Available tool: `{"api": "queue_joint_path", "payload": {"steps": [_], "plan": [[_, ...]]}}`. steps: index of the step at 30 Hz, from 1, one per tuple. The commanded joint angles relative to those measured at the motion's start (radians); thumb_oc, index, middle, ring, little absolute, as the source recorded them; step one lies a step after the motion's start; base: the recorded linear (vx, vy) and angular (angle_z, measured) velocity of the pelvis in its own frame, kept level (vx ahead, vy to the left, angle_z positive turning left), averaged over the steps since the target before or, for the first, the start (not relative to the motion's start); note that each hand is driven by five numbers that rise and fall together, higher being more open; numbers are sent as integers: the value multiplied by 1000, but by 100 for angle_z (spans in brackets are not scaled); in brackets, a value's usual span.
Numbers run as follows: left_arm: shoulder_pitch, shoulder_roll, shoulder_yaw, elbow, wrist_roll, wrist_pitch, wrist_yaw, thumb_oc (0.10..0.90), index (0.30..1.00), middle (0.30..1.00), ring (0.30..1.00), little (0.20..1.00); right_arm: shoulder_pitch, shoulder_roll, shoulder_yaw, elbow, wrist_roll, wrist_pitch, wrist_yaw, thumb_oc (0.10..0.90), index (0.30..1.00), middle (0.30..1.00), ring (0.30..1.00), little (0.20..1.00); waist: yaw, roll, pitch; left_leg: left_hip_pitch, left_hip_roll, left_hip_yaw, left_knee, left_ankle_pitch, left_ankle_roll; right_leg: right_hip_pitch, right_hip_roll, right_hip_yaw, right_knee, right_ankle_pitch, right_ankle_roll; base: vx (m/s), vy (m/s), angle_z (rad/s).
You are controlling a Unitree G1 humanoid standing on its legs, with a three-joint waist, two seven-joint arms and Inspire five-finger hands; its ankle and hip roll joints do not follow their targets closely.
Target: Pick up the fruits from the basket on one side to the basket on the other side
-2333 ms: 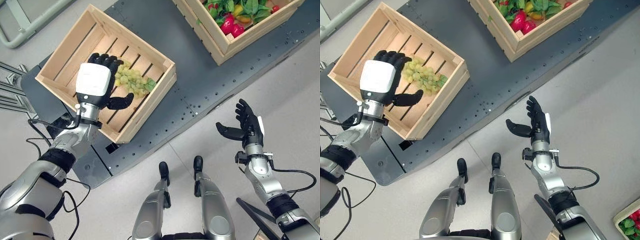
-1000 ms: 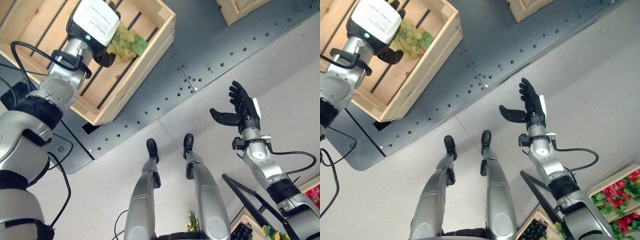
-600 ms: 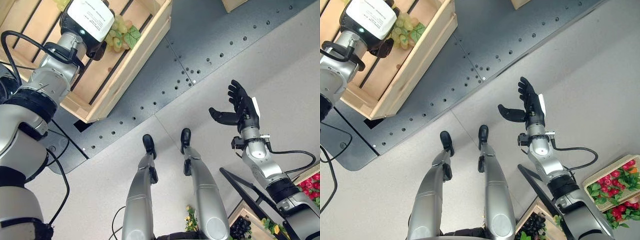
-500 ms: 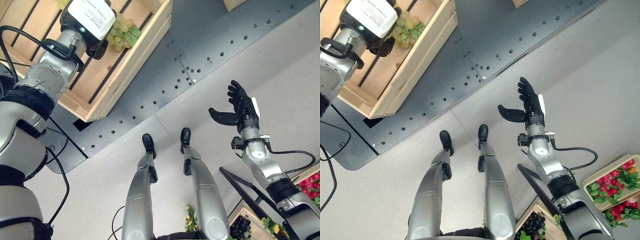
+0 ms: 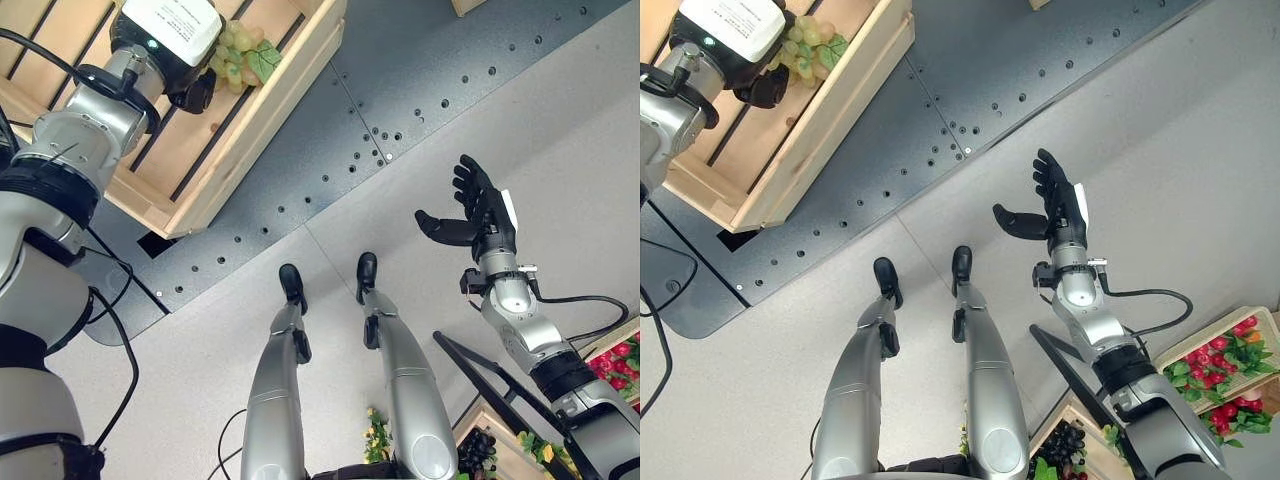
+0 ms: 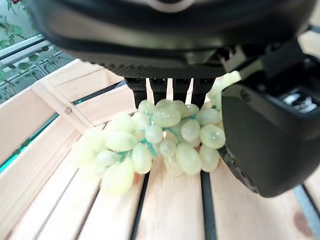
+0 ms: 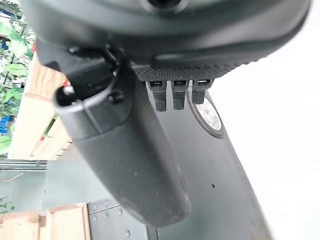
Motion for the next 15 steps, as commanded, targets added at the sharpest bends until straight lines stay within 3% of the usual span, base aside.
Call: {"api": "queue_joint_path", "payload": {"steps": [1,3,9,15], "plan": [[23,-17,3,17,-31,-129,22,400,300,300,300,300,-7,-29,-97,-76,43,-96,-58,800,900,900,900,900,19,-3,-10,76,-4,57,-36,-67,-53,45,47,36,-4,-28,37,0,0,0],[16,-13,7,0,-34,-172,38,400,300,300,300,300,-10,-34,-109,-74,45,-102,-57,800,900,900,900,900,21,2,-10,80,-7,57,-35,-68,-51,47,45,36,-2,-29,36,0,0,0],[18,-5,15,-26,-50,-208,42,400,300,300,300,300,-12,-37,-122,-71,50,-93,-50,800,900,900,900,900,24,13,-10,104,-11,53,-39,-71,-49,67,42,37,1,-35,35,-6,-3,1],[39,9,28,-52,-35,-226,147,400,300,300,300,300,-6,-37,-123,-67,57,-98,-45,800,900,900,900,900,29,20,-10,143,-14,51,-53,-73,-45,97,42,41,2,-42,31,-4,-8,-1]]}}
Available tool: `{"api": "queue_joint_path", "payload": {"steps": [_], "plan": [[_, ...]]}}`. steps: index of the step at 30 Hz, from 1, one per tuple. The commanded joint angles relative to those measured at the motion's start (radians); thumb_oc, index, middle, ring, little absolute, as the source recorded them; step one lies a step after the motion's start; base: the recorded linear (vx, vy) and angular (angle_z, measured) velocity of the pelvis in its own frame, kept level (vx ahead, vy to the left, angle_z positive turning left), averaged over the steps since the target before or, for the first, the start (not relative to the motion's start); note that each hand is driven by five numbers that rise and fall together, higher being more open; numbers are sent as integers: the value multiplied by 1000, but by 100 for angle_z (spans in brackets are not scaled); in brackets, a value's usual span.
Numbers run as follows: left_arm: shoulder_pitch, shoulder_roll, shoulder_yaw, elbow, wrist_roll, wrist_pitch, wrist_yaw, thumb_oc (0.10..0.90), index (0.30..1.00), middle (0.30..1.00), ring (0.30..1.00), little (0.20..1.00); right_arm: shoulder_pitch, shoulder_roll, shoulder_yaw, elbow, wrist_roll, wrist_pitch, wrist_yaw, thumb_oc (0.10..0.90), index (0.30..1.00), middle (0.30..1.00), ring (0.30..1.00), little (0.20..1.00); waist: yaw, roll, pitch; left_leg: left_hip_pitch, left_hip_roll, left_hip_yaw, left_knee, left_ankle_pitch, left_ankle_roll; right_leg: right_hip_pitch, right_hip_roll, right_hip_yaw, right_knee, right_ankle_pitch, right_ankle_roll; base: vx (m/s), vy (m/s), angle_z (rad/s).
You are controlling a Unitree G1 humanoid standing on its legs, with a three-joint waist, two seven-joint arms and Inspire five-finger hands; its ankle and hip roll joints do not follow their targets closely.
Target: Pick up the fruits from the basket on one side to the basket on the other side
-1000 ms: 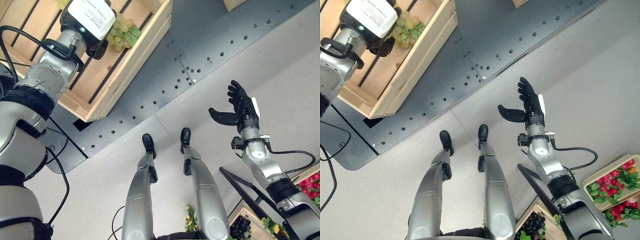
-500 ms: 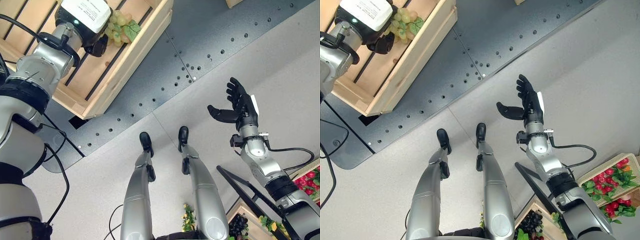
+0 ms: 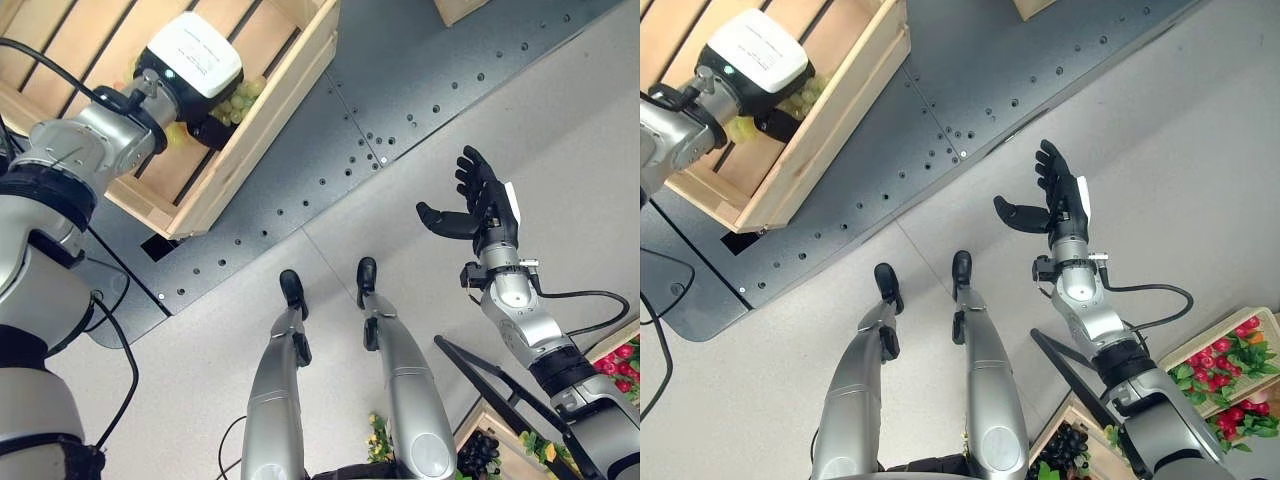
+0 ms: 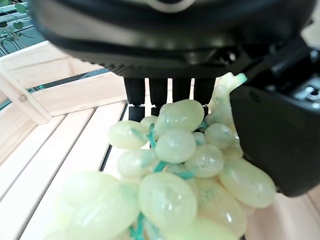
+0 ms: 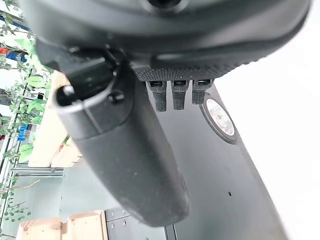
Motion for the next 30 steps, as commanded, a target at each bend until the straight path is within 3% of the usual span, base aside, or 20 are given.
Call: {"api": "queue_joint_path", "payload": {"steps": [1,9,14,18,21,26,30], "plan": [[11,12,87,-83,-21,-39,159,400,300,300,300,300,-7,-38,-123,-69,54,-99,-23,800,900,900,900,900,30,21,-10,112,-16,45,-61,-75,-45,75,41,23,-22,-43,32,0,0,0],[74,38,168,-119,-105,31,281,400,300,300,300,300,32,-19,-136,-93,57,-102,-15,800,900,900,900,900,43,29,-10,192,-21,41,-63,-91,-42,151,28,11,-19,-62,32,-2,-28,-1],[195,53,319,-117,-286,87,377,400,300,300,300,300,77,11,-153,-109,39,-94,-10,800,900,900,900,900,55,41,-10,274,-27,31,-60,-105,-41,234,16,2,-17,-81,30,10,-23,2],[386,22,607,-159,-473,38,465,400,300,300,300,300,134,51,-180,-125,20,-83,13,800,900,900,900,900,65,44,-10,374,-30,15,-81,-111,-45,333,8,-1,-23,-103,25,30,-46,1],[480,-26,751,-205,-554,15,473,400,300,300,300,300,159,78,-190,-128,3,-70,20,800,900,900,900,900,71,47,-33,424,-35,4,-113,-107,-49,386,4,-3,-49,-109,21,40,-45,2],[570,-79,867,-272,-681,-52,452,400,300,300,300,300,185,102,-192,-137,-17,-70,35,800,900,900,900,900,76,58,-81,490,-39,-11,-166,-100,-54,452,-2,-11,-92,-113,16,35,-47,9],[658,-112,938,-344,-820,-134,359,400,300,300,300,300,231,111,-194,-172,-61,-77,71,800,900,900,900,900,80,70,-138,561,-42,-16,-211,-98,-60,533,-11,-25,-144,-115,14,50,-42,-1]]}}
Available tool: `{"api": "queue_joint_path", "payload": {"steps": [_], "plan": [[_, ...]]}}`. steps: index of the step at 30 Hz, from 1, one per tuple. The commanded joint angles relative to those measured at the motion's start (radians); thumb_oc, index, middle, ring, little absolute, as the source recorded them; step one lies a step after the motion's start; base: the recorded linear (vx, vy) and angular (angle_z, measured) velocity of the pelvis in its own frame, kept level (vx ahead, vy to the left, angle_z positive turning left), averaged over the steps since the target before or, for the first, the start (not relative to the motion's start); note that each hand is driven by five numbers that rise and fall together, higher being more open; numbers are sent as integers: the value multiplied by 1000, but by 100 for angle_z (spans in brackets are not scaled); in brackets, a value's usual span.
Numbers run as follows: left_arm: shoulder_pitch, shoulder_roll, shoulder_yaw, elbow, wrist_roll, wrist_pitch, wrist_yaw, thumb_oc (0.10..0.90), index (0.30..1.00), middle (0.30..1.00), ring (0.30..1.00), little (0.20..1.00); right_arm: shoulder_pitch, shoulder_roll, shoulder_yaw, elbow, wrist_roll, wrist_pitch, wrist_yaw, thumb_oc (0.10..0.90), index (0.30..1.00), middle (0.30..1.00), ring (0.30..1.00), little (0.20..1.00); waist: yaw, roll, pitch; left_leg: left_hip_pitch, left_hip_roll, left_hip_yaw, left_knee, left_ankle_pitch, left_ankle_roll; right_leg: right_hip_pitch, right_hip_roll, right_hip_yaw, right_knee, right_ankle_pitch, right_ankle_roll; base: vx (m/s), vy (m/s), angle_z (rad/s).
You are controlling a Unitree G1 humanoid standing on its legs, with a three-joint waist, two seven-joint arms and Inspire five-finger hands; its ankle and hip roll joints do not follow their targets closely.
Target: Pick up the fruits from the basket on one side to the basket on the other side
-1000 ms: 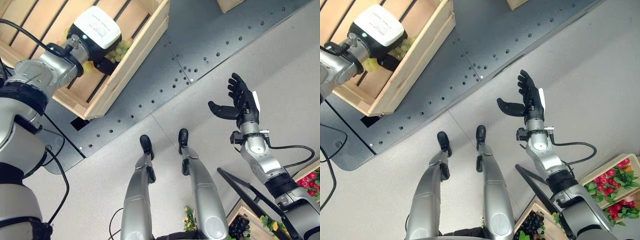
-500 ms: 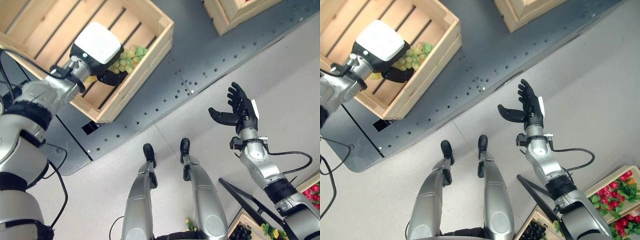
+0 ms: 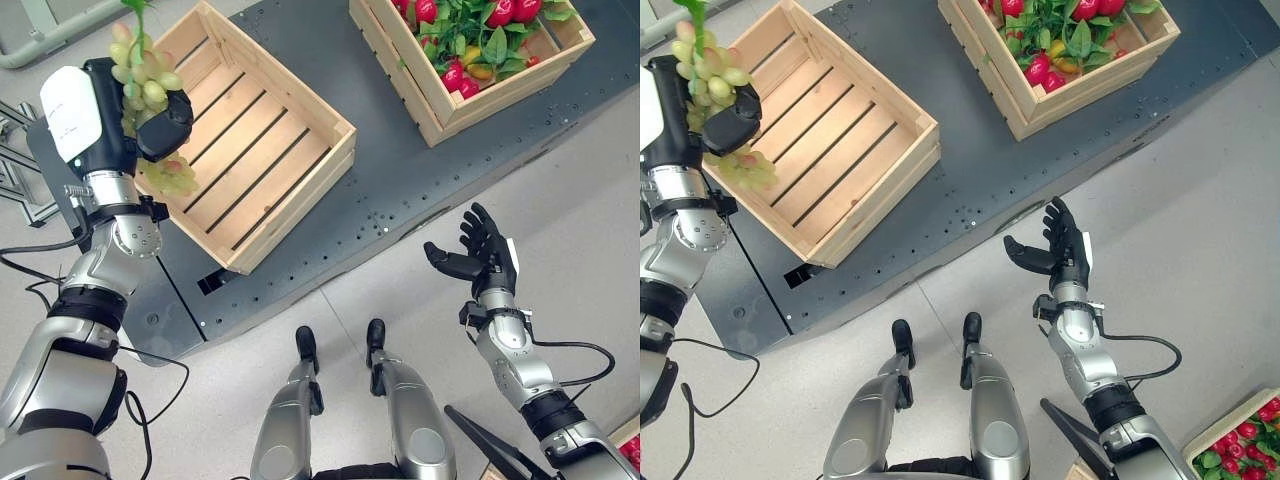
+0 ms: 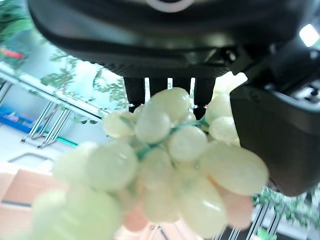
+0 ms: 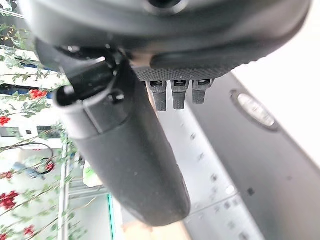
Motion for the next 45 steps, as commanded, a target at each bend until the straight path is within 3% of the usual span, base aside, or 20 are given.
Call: {"api": "queue_joint_path", "payload": {"steps": [1,6,11,17,19,25,29,45], "plan": [[-25,-20,122,-83,-124,-145,-8,400,300,300,300,300,18,-13,-78,-115,-91,-79,59,800,900,900,900,900,3,42,-144,50,-44,-2,82,-180,-26,89,-35,7,-10,-94,20,82,-42,1],[64,-32,169,-170,-235,-165,-157,400,300,300,300,300,71,-17,-72,-146,-106,-100,156,800,900,900,900,900,9,58,-223,141,-44,-15,15,-169,-35,200,-34,4,-89,-81,25,103,-52,7],[140,-85,193,-262,-421,-163,-368,400,300,300,300,300,91,-7,-33,-182,-64,-98,329,800,900,900,900,900,30,62,-309,207,-41,-28,-15,-168,-39,284,-32,-9,-131,-76,27,108,-118,8],[144,-111,147,-331,-481,-114,-543,400,300,300,300,300,42,-13,21,-194,-34,-25,396,800,900,900,900,900,55,62,-384,275,-38,-55,-63,-160,-45,370,-25,-13,-204,-52,33,77,-123,13],[126,-100,111,-347,-526,-95,-618,400,300,300,300,300,6,-18,40,-201,10,28,405,800,900,900,900,900,65,62,-406,296,-36,-62,-93,-150,-50,398,-20,-17,-244,-35,38,44,-141,9],[77,-108,50,-373,-598,-82,-745,400,300,300,300,300,-84,9,97,-181,83,116,429,800,900,900,900,900,85,64,-430,292,-40,-94,-108,-144,-55,421,-13,-30,-286,-17,39,-13,-105,12],[33,-136,-18,-386,-618,-71,-826,400,300,300,300,300,-160,56,130,-168,213,173,439,800,900,900,900,900,98,58,-442,296,-38,-109,-108,-142,-54,433,-13,-47,-282,-24,33,-1,-80,9],[-23,-303,-159,-421,-691,-43,-992,400,300,300,300,300,-314,210,221,-89,404,279,444,800,900,900,900,900,128,32,-485,315,-28,-122,-108,-152,-50,461,-5,-63,-286,-38,21,11,-32,7]]}}
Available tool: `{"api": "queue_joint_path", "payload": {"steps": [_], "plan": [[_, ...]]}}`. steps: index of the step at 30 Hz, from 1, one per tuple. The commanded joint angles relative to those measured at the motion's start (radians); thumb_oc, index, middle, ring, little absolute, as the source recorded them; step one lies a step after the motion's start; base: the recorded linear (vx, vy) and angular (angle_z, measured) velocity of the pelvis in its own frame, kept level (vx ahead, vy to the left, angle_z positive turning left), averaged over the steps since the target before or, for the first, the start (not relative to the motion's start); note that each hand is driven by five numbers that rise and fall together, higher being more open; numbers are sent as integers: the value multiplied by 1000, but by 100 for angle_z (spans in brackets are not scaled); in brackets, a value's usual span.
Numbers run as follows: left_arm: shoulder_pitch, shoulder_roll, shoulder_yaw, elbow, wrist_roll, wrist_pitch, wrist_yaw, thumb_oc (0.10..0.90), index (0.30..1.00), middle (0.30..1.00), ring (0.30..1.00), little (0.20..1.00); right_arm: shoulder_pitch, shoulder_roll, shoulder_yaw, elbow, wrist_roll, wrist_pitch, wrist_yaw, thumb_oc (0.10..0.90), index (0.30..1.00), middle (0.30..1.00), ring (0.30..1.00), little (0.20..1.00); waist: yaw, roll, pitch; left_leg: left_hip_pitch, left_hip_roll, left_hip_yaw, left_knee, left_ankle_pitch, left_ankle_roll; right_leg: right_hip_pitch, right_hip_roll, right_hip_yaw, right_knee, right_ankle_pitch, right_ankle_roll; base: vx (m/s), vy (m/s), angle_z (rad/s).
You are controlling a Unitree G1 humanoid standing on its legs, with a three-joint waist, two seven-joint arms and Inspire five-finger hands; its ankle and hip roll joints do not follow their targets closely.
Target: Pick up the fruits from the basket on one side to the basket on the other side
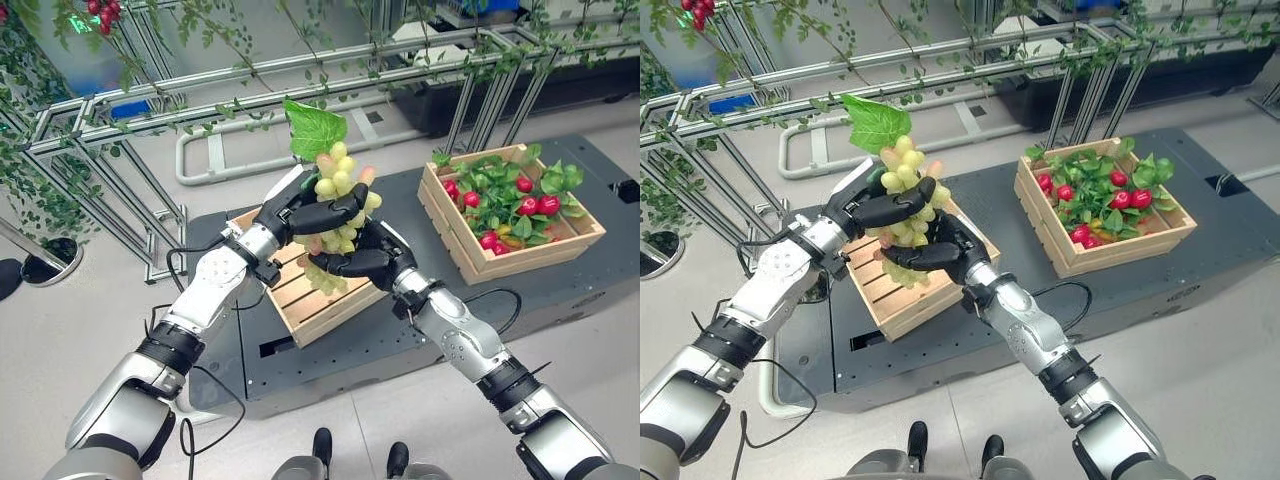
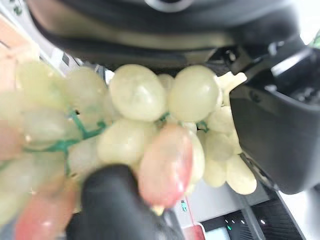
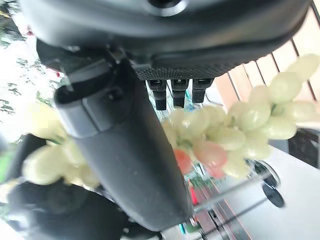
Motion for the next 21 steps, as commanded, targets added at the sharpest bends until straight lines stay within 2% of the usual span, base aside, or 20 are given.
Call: {"api": "queue_joint_path", "payload": {"steps": [1,6,9,12,14,19,20,21], "plan": [[-174,-77,-36,-7,-100,-82,-21,400,300,300,300,300,-106,75,19,46,99,-45,44,800,900,900,900,900,15,-17,-188,42,-26,13,1,-139,-30,45,-42,13,2,-68,2,0,0,0],[-174,-103,-49,-44,-116,-79,-17,400,300,300,300,300,-98,93,29,71,133,5,79,800,900,900,900,900,15,-21,-197,45,-26,14,1,-142,-28,46,-44,15,2,-68,3,0,0,0],[-175,-115,-52,-74,-119,-67,-10,400,300,300,300,300,-89,99,37,78,151,-3,86,800,900,900,900,900,16,-24,-199,46,-25,16,1,-143,-27,46,-44,14,2,-68,4,0,0,0],[-176,-124,-59,-92,-116,-55,-6,400,300,300,300,300,-87,107,35,75,160,-33,78,800,900,900,900,900,16,-23,-200,46,-24,19,1,-144,-26,46,-45,15,2,-68,4,0,0,0],[-172,-131,-71,-99,-108,-41,-4,400,300,300,300,300,-88,119,31,62,164,-78,70,800,900,900,900,900,15,-22,-198,49,-24,18,1,-146,-25,46,-45,16,2,-68,5,0,0,0],[-151,-140,-68,-75,-95,-13,0,400,300,300,300,300,-96,138,20,43,85,-169,13,800,900,900,900,900,13,-20,-199,52,-25,19,1,-149,-21,45,-44,26,2,-67,5,0,0,0],[-137,-140,-59,-61,-91,-10,-1,400,300,300,300,300,-91,137,12,33,90,-186,1,574,561,561,561,561,13,-19,-201,52,-24,22,1,-149,-21,45,-45,28,2,-67,6,0,0,0],[-135,-140,-58,-59,-91,-9,0,400,300,300,300,300,-90,137,10,32,91,-188,-3,461,392,392,392,392,13,-19,-202,53,-24,22,1,-150,-20,45,-45,29,2,-66,6,0,0,0]]}}
